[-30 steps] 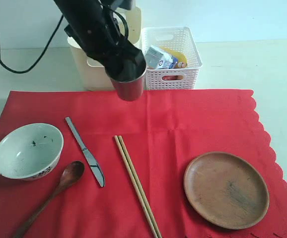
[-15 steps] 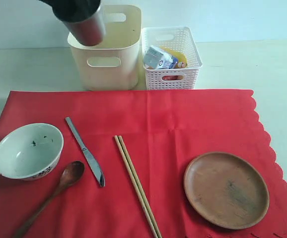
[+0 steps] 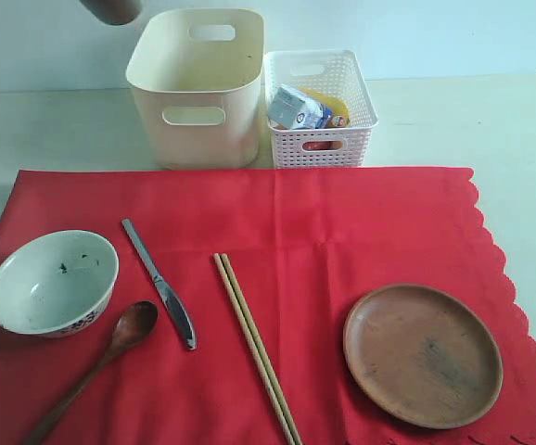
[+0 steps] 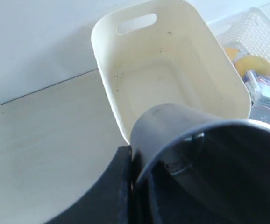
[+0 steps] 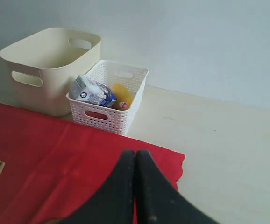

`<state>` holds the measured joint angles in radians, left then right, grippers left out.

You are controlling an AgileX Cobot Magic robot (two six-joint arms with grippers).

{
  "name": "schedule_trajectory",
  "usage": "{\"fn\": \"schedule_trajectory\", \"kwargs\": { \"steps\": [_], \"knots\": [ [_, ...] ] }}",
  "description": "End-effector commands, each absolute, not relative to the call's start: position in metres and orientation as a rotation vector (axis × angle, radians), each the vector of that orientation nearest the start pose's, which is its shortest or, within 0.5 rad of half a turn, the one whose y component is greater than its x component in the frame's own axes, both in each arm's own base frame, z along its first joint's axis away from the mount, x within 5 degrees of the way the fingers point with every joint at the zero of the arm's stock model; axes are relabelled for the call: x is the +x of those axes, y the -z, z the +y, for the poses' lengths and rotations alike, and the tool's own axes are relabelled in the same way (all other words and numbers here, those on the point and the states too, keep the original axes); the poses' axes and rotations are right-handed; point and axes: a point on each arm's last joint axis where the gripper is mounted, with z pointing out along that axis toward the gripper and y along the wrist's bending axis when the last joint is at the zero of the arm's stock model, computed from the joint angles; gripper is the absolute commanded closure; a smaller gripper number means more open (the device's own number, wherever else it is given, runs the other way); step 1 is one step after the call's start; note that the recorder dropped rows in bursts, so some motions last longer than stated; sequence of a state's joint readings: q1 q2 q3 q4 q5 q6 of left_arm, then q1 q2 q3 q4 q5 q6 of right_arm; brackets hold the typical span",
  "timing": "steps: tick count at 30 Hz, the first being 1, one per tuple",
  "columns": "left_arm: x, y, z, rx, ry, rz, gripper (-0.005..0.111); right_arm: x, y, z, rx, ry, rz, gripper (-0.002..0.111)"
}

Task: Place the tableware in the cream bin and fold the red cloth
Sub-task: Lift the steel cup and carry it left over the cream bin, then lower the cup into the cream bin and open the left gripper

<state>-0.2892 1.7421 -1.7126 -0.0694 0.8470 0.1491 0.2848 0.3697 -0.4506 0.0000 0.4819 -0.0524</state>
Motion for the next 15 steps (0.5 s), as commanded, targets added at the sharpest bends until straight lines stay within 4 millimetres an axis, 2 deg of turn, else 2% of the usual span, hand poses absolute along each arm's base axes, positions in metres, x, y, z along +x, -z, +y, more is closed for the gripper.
{"fn": "schedule_trajectory", "kwargs": {
  "steps": [1,10,15],
  "knots": [
    [0.4,-0.346,-0.124,0.47,0.172,2.304,0.107,0.077,-0.296,0.022,-0.318,-0.149,1.852,0.108],
    [0.435,-0.298,-0.138,0.413,0.247,2.281,0.107,0.077,-0.296,0.021,-0.329,-0.128,1.85,0.108],
    [0.451,-0.262,-0.15,0.468,0.328,2.27,0.107,0.077,-0.295,0.021,-0.332,-0.122,1.853,0.108]
  ]
}}
